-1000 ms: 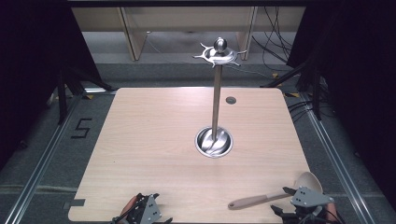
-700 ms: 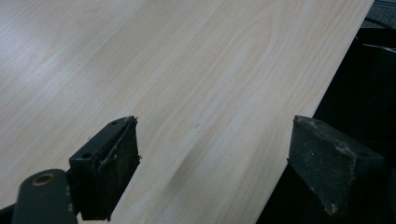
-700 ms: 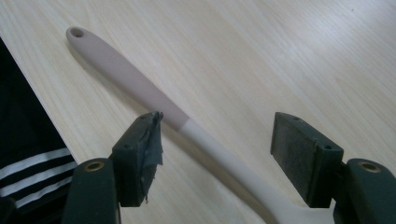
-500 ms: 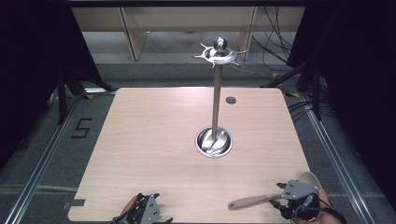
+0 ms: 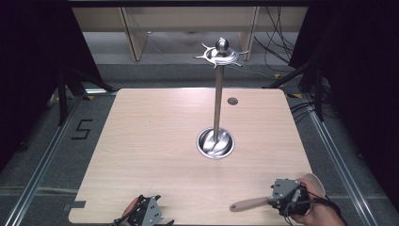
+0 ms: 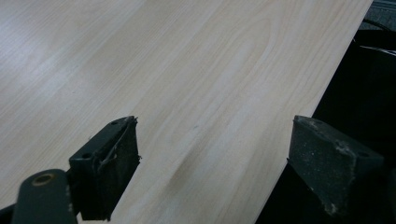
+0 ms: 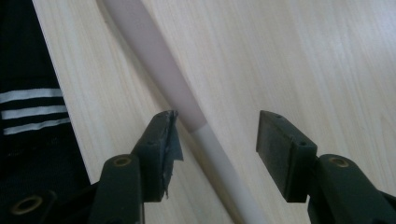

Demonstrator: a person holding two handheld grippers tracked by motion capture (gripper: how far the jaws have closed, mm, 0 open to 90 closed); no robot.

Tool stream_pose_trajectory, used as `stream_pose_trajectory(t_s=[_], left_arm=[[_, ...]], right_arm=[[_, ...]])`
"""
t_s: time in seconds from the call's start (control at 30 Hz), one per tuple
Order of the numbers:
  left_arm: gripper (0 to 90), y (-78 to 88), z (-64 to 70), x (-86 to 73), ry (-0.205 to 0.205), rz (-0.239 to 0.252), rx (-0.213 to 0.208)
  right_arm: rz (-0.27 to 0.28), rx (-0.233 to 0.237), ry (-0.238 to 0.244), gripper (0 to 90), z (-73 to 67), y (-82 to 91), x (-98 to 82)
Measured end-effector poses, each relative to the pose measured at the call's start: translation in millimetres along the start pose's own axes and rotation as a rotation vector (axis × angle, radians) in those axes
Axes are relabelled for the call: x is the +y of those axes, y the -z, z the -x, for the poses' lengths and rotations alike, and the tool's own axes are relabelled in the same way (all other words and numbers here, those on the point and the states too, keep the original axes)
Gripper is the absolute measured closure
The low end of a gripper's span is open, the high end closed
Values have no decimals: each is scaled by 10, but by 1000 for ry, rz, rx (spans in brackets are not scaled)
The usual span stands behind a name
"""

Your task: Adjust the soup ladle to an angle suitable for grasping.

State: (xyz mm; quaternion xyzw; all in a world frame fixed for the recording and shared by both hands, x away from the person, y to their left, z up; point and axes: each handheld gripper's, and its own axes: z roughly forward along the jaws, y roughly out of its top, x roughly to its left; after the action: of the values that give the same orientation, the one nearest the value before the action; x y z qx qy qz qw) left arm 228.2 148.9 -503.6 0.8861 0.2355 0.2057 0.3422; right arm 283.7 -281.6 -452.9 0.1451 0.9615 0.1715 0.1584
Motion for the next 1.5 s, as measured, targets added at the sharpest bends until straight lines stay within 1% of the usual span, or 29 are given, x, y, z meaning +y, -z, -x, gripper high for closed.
stream_pose_trajectory(t_s=[0.17, 0.23, 0.37, 0.43, 0.57, 0.6, 0.63, 0.67, 0.7, 0.73, 0.77, 0.8, 0.83, 0.9, 0.93, 0.97, 1.0, 1.03, 1.07, 1.13, 1.17, 1.23, 1.27, 1.3, 1.33, 1.4, 1.43, 1.47, 1.5], left_arm=[[155, -6, 10, -2, 12, 10, -10], [155, -1, 1, 0, -5, -1, -2], [155, 0, 5, 1, -2, -1, -4], [155, 1, 1, 1, -3, 0, -2], [155, 8, -11, 0, -14, -11, 0], [155, 7, -11, 1, -15, -12, 0], [155, 4, -9, 1, -13, -11, 1], [155, -6, 9, -2, 12, 9, -5], [155, -2, 4, 1, -1, 0, -4], [155, -9, 7, -2, -2, 5, -3], [156, -10, 6, -2, -3, 6, -4], [156, -8, 12, -2, 10, 9, -9], [156, -15, 12, -3, 17, 12, -21], [155, 0, -1, 0, -5, -2, 0], [155, 0, 1, 0, -1, 0, -2], [155, 1, 0, 0, -1, 1, -2], [155, 6, -9, -1, -13, -11, -1], [155, -1, -7, -3, -9, -14, -11], [155, -12, 10, -6, 14, 6, -24], [155, -13, 12, -5, 16, 11, -24], [155, -13, 11, -4, 15, 9, -20], [155, -9, 3, -3, 3, -1, -16], [155, -14, 11, -4, 16, 10, -25], [155, -15, 11, -5, 16, 9, -24], [155, -7, 8, -5, 9, 2, -9], [155, -13, 12, -7, 17, 7, -26], [155, -10, 0, -5, -3, -3, -5], [155, 1, 1, -4, 0, -3, -4], [155, 10, -12, -1, -16, -15, -2]], right_arm=[[-34, 44, 44, 508, 13, -79, 72], [-56, 54, 75, 523, 14, -113, 102], [-104, 76, 118, 546, 23, -188, 151], [-133, 72, 149, 563, 40, -221, 166], [-160, 96, 177, 613, 38, -262, 204], [-160, 97, 199, 622, 45, -277, 218], [-169, 96, 202, 628, 43, -281, 228], [-205, 98, 172, 632, 20, -277, 238], [-186, 108, 234, 632, 48, -301, 254], [-205, 104, 206, 634, 25, -300, 259], [-222, 112, 220, 641, 28, -307, 273], [-210, 123, 252, 648, 42, -327, 287], [-219, 124, 245, 653, 44, -337, 293], [-246, 131, 232, 660, 50, -357, 298], [-236, 145, 256, 663, 70, -376, 302], [-240, 152, 255, 667, 80, -384, 306], [-248, 153, 238, 669, 82, -382, 308], [-252, 160, 235, 675, 91, -387, 310], [-257, 165, 233, 689, 97, -388, 311], [-254, 184, 247, 697, 119, -394, 309], [-271, 191, 228, 700, 116, -391, 311], [-267, 188, 258, 708, 120, -396, 320], [-294, 188, 230, 714, 96, -388, 326], [-296, 195, 296, 720, 116, -396, 353], [-282, 194, 317, 724, 123, -408, 363], [-323, 169, 273, 735, 108, -389, 383], [-314, 173, 295, 740, 132, -394, 397], [-305, 175, 313, 748, 163, -395, 413], [-305, 157, 305, 754, 165, -380, 419]])
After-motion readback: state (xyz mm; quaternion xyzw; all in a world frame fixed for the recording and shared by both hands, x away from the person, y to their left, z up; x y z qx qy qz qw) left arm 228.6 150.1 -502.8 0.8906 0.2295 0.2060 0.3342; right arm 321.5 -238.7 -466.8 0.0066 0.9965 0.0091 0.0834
